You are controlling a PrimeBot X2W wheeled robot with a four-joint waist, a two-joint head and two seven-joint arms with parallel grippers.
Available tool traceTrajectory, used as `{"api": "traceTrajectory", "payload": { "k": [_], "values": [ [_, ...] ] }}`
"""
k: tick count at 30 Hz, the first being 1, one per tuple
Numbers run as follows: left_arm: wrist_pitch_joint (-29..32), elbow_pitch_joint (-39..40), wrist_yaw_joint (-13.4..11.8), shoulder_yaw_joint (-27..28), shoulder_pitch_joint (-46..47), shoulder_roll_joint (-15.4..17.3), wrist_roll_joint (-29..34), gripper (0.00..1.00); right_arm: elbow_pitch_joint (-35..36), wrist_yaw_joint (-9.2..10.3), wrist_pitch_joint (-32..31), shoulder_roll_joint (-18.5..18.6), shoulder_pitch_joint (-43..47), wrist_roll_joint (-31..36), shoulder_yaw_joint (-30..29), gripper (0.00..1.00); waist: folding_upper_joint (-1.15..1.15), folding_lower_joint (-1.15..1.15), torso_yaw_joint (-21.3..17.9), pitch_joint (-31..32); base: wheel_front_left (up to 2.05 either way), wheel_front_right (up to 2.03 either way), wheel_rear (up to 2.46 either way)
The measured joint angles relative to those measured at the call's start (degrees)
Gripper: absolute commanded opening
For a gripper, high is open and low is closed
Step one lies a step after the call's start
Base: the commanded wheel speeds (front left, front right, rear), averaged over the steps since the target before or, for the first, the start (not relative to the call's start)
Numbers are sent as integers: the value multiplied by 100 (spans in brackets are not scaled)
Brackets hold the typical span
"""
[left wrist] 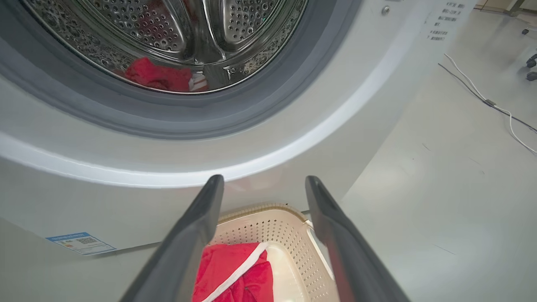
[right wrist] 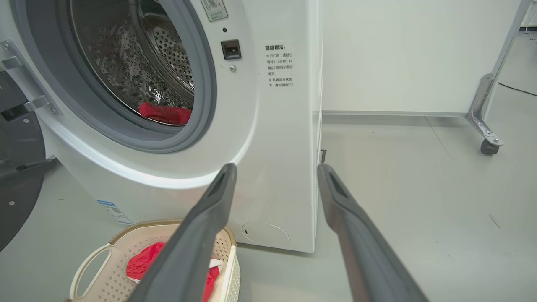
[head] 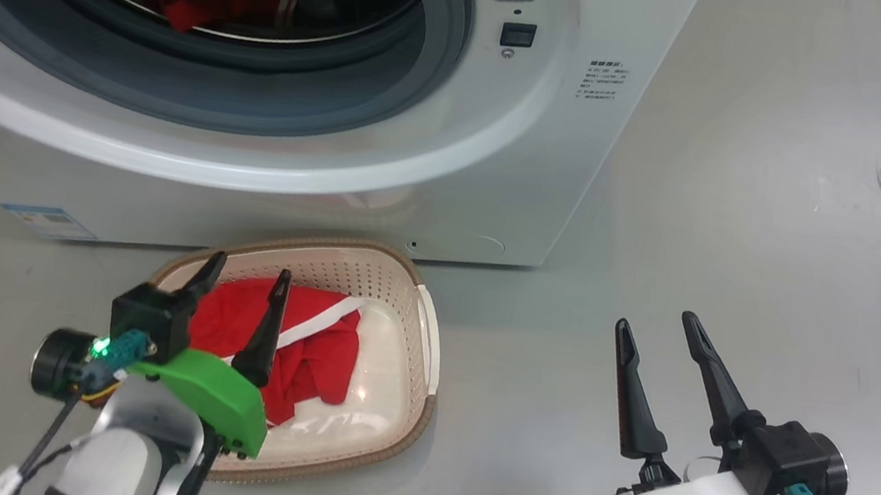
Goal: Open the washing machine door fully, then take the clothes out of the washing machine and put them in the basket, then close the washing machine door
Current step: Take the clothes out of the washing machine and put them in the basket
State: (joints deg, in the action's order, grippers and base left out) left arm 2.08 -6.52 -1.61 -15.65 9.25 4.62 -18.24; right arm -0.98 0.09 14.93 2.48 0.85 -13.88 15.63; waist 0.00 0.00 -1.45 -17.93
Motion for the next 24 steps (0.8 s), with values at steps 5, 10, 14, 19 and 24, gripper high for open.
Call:
{"api": "traceTrajectory", "payload": {
  "k": [5,10,14,19,24],
  "values": [
    [550,-350,40,115,694,33,-120,100,97,4,0,4,-269,-22,138,100,0,0,-92,-392,0,0,0],
    [1007,-579,37,346,1417,167,-222,100,193,56,1,12,-550,-134,231,100,0,0,-246,-779,0,0,0],
    [1330,-631,37,465,2047,436,-172,100,270,97,0,14,-791,-313,310,100,0,0,-402,-1087,0,0,0],
    [1561,-712,41,568,2808,780,13,100,309,168,1,20,-1115,-527,438,100,0,0,-624,-1458,0,0,0],
    [1748,-837,100,644,3310,1185,211,100,312,214,1,24,-1337,-811,691,100,0,0,-915,-1724,0,0,0]
  ]
}}
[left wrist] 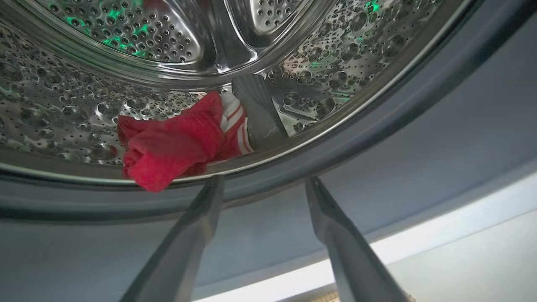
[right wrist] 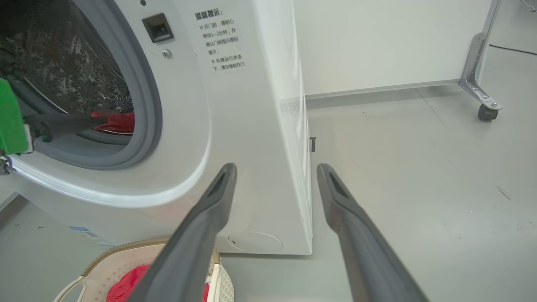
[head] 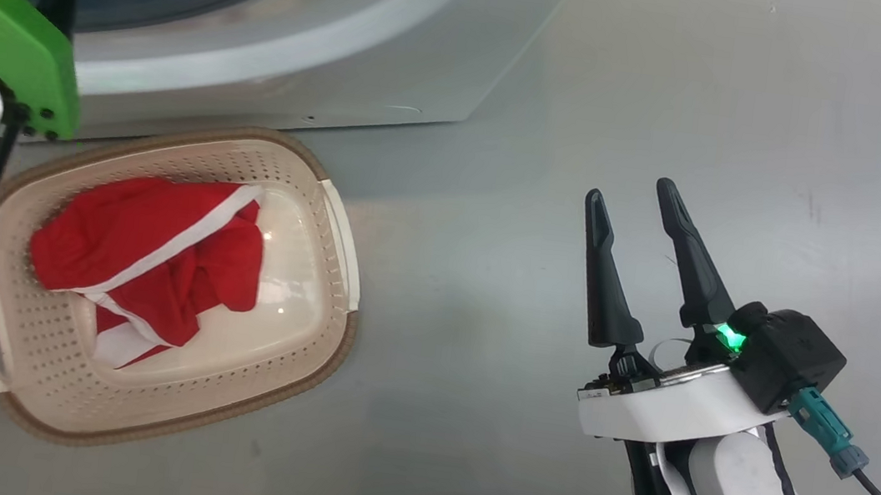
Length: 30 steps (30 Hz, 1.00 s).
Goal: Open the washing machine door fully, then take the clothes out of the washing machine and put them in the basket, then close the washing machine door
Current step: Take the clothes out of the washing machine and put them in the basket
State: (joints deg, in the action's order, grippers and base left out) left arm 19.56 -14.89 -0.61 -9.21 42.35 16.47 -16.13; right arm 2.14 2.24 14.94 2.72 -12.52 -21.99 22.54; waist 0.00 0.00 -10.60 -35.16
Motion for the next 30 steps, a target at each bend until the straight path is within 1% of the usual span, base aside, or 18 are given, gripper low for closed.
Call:
{"api": "traceTrajectory", "payload": {
  "k": [12,22,27,30],
  "values": [
    [466,-419,154,133,1016,926,464,100,53,144,0,-1,-289,-453,320,100,0,0,-684,-484,0,0,0],
    [770,-840,253,265,1622,1435,584,100,79,200,0,-5,-498,-658,453,100,0,0,-1089,-801,0,0,0],
    [1054,-1072,355,210,1857,1753,822,100,78,202,0,-7,-575,-726,530,100,0,0,-1216,-900,0,0,0],
    [1270,-1247,402,175,1946,1870,866,100,76,205,0,-10,-607,-727,547,100,0,0,-1271,-932,0,0,0]
  ]
}}
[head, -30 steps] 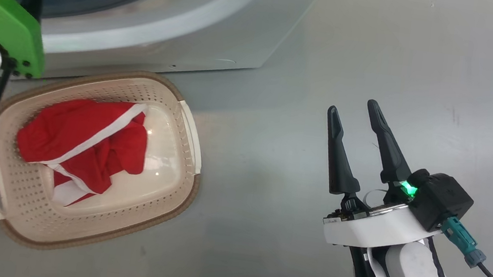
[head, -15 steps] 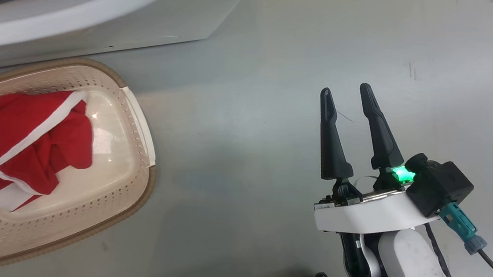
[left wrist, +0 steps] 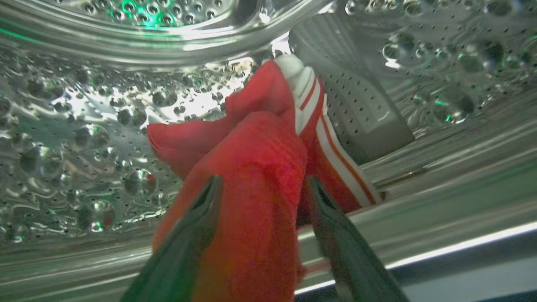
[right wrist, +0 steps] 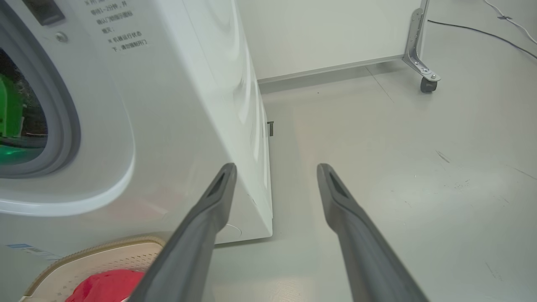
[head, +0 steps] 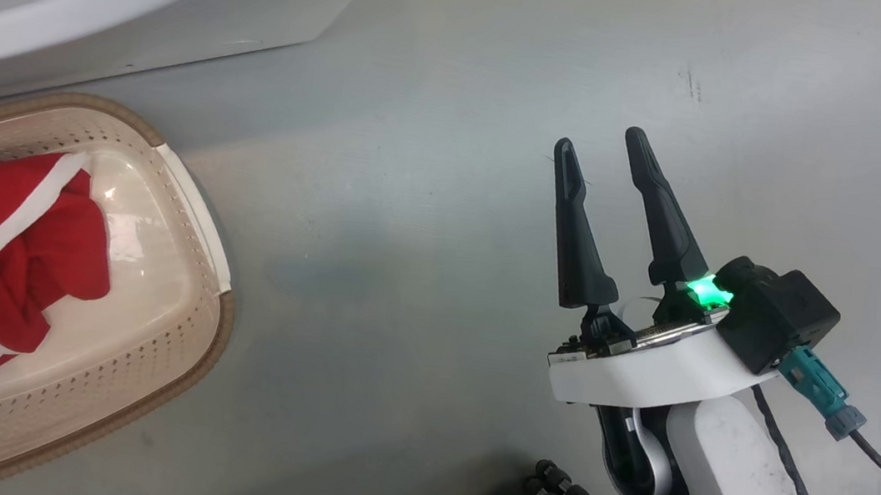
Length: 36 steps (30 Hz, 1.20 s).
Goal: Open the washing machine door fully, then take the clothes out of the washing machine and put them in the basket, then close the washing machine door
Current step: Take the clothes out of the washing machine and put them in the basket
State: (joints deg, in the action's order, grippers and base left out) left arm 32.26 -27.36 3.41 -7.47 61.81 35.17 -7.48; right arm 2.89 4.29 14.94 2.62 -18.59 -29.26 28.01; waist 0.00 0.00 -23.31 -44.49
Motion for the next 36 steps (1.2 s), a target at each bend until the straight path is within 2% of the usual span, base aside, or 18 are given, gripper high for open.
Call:
{"api": "traceTrajectory", "payload": {
  "k": [11,13,16,26,36],
  "values": [
    [813,-402,40,0,307,97,2,100,-19,49,0,-1,-31,-42,14,100,0,0,-52,-11,0,0,0],
    [906,-426,40,-3,353,91,-3,56,-19,51,0,-1,-34,-43,13,100,0,0,-54,-13,0,0,0],
    [953,-442,38,1,401,74,-15,0,-20,90,0,-1,-44,-43,13,100,0,0,-54,-16,0,0,0],
    [678,-422,-9,156,519,-207,-244,0,-35,91,0,-2,-108,-38,7,100,0,0,-20,-22,0,0,0],
    [-216,-303,-174,415,506,-743,-619,0,-88,102,0,-1,-152,80,-108,100,0,0,118,60,0,0,0]
  ]
}}
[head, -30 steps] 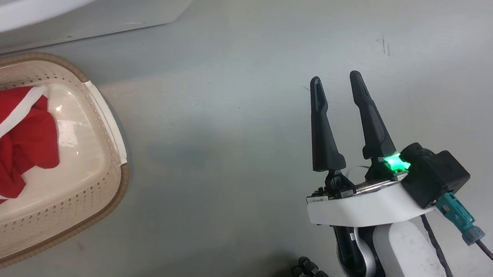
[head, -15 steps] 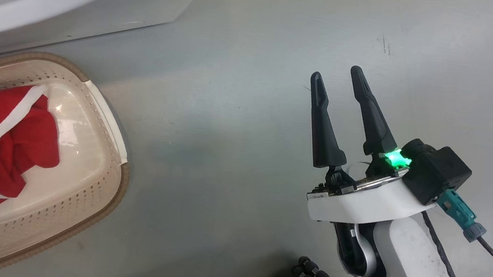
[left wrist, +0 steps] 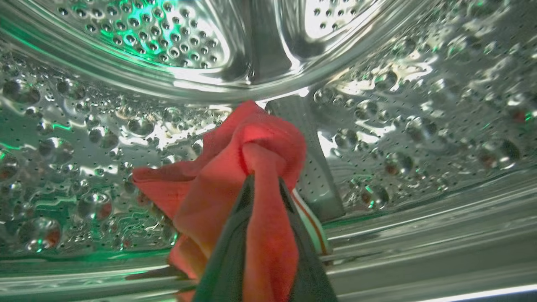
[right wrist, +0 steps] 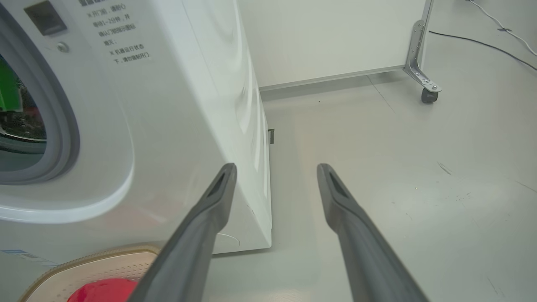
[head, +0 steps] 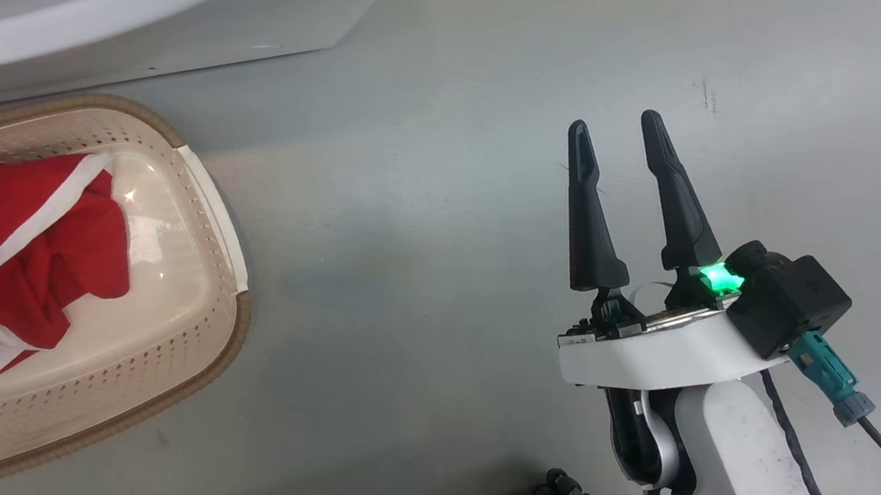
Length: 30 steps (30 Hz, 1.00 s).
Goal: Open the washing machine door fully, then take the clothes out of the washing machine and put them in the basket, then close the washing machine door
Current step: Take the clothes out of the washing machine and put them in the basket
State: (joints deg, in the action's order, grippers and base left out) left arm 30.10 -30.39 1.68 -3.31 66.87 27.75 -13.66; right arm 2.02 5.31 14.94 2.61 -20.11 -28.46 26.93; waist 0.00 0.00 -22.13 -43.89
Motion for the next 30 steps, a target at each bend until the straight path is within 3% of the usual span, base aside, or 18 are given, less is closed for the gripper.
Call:
{"api": "traceTrajectory", "payload": {
  "k": [6,16,30],
  "values": [
    [-989,205,-187,297,-354,-423,-285,0,-69,16,0,1,0,118,-31,100,0,0,134,137,0,0,0],
    [-2356,595,-248,325,-1243,-916,-342,0,-293,3,0,5,20,458,-144,100,0,0,415,446,0,0,0],
    [-3691,1107,-347,94,-2490,-1458,-263,0,-594,-118,0,19,381,826,-307,100,0,0,857,1130,0,0,0]
  ]
}}
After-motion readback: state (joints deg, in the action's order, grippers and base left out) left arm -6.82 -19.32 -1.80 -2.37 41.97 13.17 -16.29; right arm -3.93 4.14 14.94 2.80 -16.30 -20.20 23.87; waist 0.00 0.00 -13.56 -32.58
